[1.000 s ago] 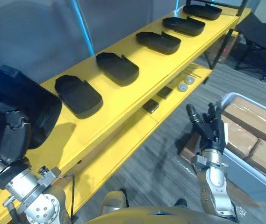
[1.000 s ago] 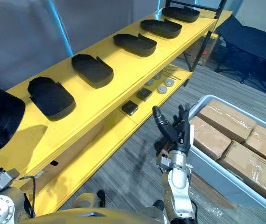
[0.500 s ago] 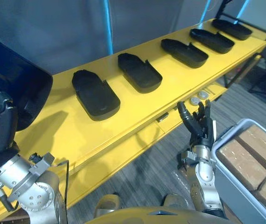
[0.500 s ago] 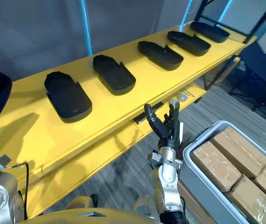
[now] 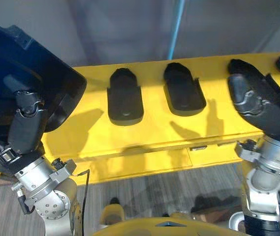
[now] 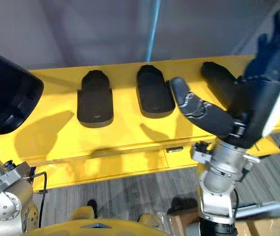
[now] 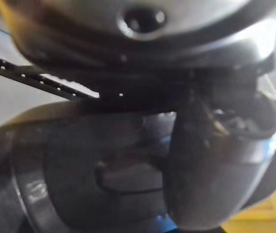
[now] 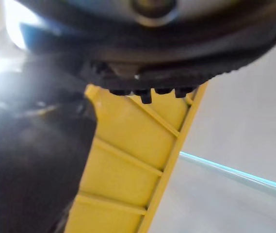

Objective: Walk over and take three plastic housings, then place them on the shelf

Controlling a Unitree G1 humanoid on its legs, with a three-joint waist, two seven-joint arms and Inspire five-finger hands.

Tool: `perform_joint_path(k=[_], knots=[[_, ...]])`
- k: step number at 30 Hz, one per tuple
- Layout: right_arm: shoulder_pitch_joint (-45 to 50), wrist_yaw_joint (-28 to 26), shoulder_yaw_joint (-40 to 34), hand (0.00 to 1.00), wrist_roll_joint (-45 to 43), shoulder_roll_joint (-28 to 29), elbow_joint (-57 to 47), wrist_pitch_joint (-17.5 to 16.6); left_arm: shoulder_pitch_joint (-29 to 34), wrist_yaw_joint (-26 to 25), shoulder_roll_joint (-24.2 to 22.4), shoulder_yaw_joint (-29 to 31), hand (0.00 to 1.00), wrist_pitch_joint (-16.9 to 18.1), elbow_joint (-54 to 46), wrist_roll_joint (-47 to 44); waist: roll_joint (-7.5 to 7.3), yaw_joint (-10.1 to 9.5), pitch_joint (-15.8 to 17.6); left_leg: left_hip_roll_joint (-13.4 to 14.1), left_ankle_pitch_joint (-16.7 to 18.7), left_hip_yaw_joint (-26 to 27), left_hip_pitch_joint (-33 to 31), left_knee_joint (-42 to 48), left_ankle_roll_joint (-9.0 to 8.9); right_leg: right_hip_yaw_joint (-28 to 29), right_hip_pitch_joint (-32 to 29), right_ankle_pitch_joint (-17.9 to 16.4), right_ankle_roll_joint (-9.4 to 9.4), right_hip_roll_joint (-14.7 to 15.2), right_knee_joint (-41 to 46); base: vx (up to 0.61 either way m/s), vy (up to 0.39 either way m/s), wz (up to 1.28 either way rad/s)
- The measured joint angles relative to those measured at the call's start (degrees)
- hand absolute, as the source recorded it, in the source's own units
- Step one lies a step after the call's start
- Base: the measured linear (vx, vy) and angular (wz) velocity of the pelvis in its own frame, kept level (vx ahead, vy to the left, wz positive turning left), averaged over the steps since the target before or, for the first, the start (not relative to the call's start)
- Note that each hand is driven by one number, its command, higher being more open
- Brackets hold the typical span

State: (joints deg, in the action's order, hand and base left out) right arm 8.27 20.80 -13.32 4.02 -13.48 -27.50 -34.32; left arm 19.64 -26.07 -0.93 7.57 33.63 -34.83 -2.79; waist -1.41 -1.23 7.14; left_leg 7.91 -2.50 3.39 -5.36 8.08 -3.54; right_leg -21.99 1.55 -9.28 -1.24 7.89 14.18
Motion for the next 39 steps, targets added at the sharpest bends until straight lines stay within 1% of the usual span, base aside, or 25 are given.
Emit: perform_joint_path(k=[1,2,3,4,6,8,10,12,15,17,18,19,20,23,24,26,27,29,31,32,33,35,37,38,39], knots=[[1.03,0.10,-1.20,1.00,0.01,0.29,0.06,-0.10,-0.08,-0.20,-0.02,0.21,0.00,0.22,0.10,-0.01,-0.23,0.16,-0.37,-0.49,-1.08,0.03,0.13,-2.82,0.00,0.32,-0.34,-0.71,0.51,0.18,-1.45,-0.06,-0.013,0.14],[1.92,1.13,-1.92,1.00,0.00,0.83,0.78,-0.14,-0.10,-0.02,-0.18,0.10,0.00,0.66,0.48,0.15,0.88,0.64,0.23,-0.26,-1.00,1.18,0.09,-4.15,-0.08,0.12,-0.78,-0.49,-0.18,-0.08,-1.75,-0.09,0.026,0.14],[2.68,1.68,-1.91,1.00,-0.08,1.46,1.45,-0.03,-0.02,0.17,-0.18,0.07,0.00,0.73,0.92,0.33,1.30,1.34,0.39,-0.29,-1.00,1.77,0.15,-4.53,-0.08,-0.14,-0.82,-0.42,-0.30,-0.05,-1.49,-0.08,0.073,0.10],[4.94,3.38,-1.85,1.00,-0.37,4.28,3.96,0.86,0.09,0.49,-0.14,0.01,0.00,0.73,2.09,0.55,1.74,2.12,0.34,-0.57,-1.25,3.12,0.99,-5.65,-0.48,0.05,-0.78,-0.27,-0.70,0.35,-1.25,-0.10,0.120,0.00],[7.59,6.40,-1.84,1.00,-0.52,7.38,6.33,2.38,0.12,0.52,-0.08,0.07,0.00,0.79,2.88,0.55,1.84,2.60,0.32,-1.12,-1.52,3.96,1.87,-6.87,-0.90,0.56,-0.66,-0.12,-1.56,0.89,-1.29,-0.08,0.109,-0.06],[12.73,12.69,-2.20,1.00,-1.65,12.00,9.99,4.60,1.00,0.41,-0.04,-0.01,0.00,0.79,3.48,0.56,2.04,3.38,0.20,-2.33,-2.05,5.23,2.87,-9.49,-0.40,1.79,-1.28,0.16,-2.54,1.89,-1.34,-0.06,0.116,-0.10],[16.73,15.40,-3.06,1.00,-3.99,15.43,12.18,5.43,2.24,0.36,-0.04,-0.01,0.00,0.82,3.50,0.52,2.42,3.97,0.08,-2.82,-2.55,6.89,3.37,-11.14,0.24,2.44,-1.59,0.58,-3.26,2.49,-1.46,-0.03,0.086,-0.16],[20.32,15.32,-3.60,1.00,-7.69,17.84,13.43,5.93,4.18,0.35,-0.05,0.00,0.00,0.87,3.52,0.53,2.87,4.68,-0.27,-3.47,-2.87,9.61,4.83,-12.50,0.73,3.55,-1.51,1.15,-4.38,3.34,-1.30,0.03,0.102,-0.25],[23.78,8.89,-4.17,1.00,-13.55,18.67,18.57,6.63,5.57,0.94,0.55,0.11,0.00,0.90,3.53,0.42,2.85,5.16,-0.52,-4.47,-1.98,13.53,6.91,-13.05,1.41,6.65,-1.55,1.93,-5.57,4.88,-1.34,0.05,0.115,-0.51],[24.85,1.19,-3.86,1.00,-16.51,18.87,24.21,8.58,5.74,1.44,2.23,0.34,0.00,0.86,3.62,0.44,2.27,5.19,-0.78,-4.59,-0.88,15.92,8.05,-13.05,1.24,8.25,-1.47,2.19,-5.97,5.05,-1.49,0.04,0.094,-0.42],[25.60,-3.47,-3.32,1.00,-17.65,18.94,27.30,10.01,5.68,2.25,3.07,0.57,0.00,0.80,3.65,0.48,1.89,5.53,-1.05,-4.58,-0.63,16.11,8.04,-12.93,1.24,8.16,-1.27,2.34,-6.13,5.10,-1.88,0.04,0.041,-0.15],[26.04,-5.79,-2.80,1.00,-18.35,18.91,28.58,10.89,5.67,2.67,3.47,0.73,0.00,0.74,3.69,0.63,1.77,5.75,-1.12,-4.48,-0.61,16.21,8.01,-12.93,1.23,7.82,-0.96,2.52,-6.31,5.09,-2.34,0.05,0.016,0.21],[26.99,-11.36,-1.74,1.00,-18.64,18.72,31.81,13.06,5.59,3.57,4.19,1.31,0.00,-0.21,3.83,1.20,1.61,6.05,-1.23,-3.96,-0.61,17.53,8.01,-12.93,1.22,6.53,0.17,2.90,-6.38,4.99,-3.60,0.06,0.004,0.31],[25.95,-18.57,-0.16,1.00,-18.79,17.22,39.75,15.43,5.38,5.55,5.83,3.36,0.00,-2.37,4.18,1.33,1.68,5.33,-1.38,-3.39,-0.72,18.82,7.80,-12.95,1.19,4.52,1.36,3.05,-6.44,4.97,-4.52,0.06,0.007,0.36],[25.42,-19.75,0.19,1.00,-18.77,16.76,41.48,15.98,5.12,6.05,6.35,3.91,0.00,-3.01,4.42,1.25,1.74,4.97,-1.41,-3.35,-0.74,18.67,7.78,-13.00,1.19,4.06,1.60,3.05,-6.44,4.97,-4.58,0.07,0.003,0.35],[23.07,-23.45,1.09,1.00,-18.88,14.57,47.65,18.21,3.55,8.82,8.62,6.11,0.00,-6.67,6.04,0.67,2.16,3.37,-1.96,-3.35,-0.97,17.78,7.42,-13.08,1.15,3.04,2.18,3.07,-6.39,4.89,-4.96,0.06,0.004,0.30],[22.37,-24.15,1.19,1.00,-18.82,14.04,49.05,18.73,3.07,9.53,9.18,6.71,0.00,-7.63,6.54,0.65,2.28,2.96,-2.04,-3.39,-1.06,17.43,7.37,-13.09,1.08,2.68,2.46,3.13,-6.34,4.87,-5.23,0.05,0.004,0.34],[19.86,-25.97,1.44,1.00,-18.95,12.12,53.84,20.35,2.22,12.09,12.07,8.35,0.00,-11.18,8.39,0.24,2.78,2.83,-2.36,-3.61,-1.78,15.66,6.67,-13.08,1.44,1.41,2.94,3.28,-6.11,4.90,-5.31,0.04,0.005,0.40],[18.54,-27.03,1.33,1.00,-19.02,10.92,56.37,21.39,2.17,14.09,14.15,9.22,0.00,-13.05,9.24,0.14,2.84,2.67,-2.35,-3.74,-2.25,15.21,6.55,-12.89,1.07,1.37,3.03,3.30,-6.08,4.90,-5.26,0.03,0.016,0.21],[17.19,-27.96,0.44,1.00,-19.02,10.07,58.98,22.25,1.72,16.46,16.18,9.37,0.00,-14.99,10.43,-2.10,2.85,2.48,-2.33,-3.99,-2.54,15.03,6.62,-12.85,1.18,1.44,3.06,3.30,-6.07,4.89,-5.22,0.03,0.013,0.09],[16.75,-28.15,0.18,1.00,-19.05,9.61,59.85,22.79,1.16,17.34,16.74,9.36,0.00,-15.78,11.06,-2.57,2.93,2.37,-2.29,-4.13,-2.56,14.98,6.62,-12.84,1.21,1.52,3.05,3.29,-6.07,4.96,-5.21,0.01,0.019,0.05],[14.72,-29.67,-2.13,1.00,-19.08,8.32,63.70,24.78,-1.63,20.82,18.43,9.58,0.00,-19.09,13.50,-5.76,3.41,2.21,-1.92,-4.58,-2.66,14.88,6.48,-12.84,1.36,1.95,2.89,3.28,-6.06,5.34,-5.14,-0.03,0.050,0.03],[13.31,-31.03,-3.60,1.00,-18.94,7.10,66.63,26.16,-4.31,22.71,20.46,9.69,0.00,-21.23,16.59,-8.29,4.08,2.24,-1.49,-4.98,-2.45,14.70,5.79,-12.87,1.32,3.00,2.28,2.68,-5.26,5.52,-5.09,-0.07,0.060,0.03],[12.11,-31.77,-4.62,1.00,-18.78,5.62,68.83,27.70,-7.30,25.73,22.05,10.11,0.00,-24.95,19.61,-12.43,5.08,2.27,-0.51,-5.32,-2.61,14.37,5.29,-12.88,1.48,4.08,1.33,2.12,-5.20,5.76,-4.68,-0.07,0.048,0.00],[11.70,-32.01,-4.89,1.00,-18.72,5.10,69.52,28.18,-8.05,26.78,22.51,10.38,0.00,-26.09,20.63,-13.70,5.44,2.33,-0.07,-5.35,-2.72,14.35,5.21,-12.89,1.60,4.18,1.04,2.02,-5.22,5.81,-4.31,-0.08,0.043,0.00]])
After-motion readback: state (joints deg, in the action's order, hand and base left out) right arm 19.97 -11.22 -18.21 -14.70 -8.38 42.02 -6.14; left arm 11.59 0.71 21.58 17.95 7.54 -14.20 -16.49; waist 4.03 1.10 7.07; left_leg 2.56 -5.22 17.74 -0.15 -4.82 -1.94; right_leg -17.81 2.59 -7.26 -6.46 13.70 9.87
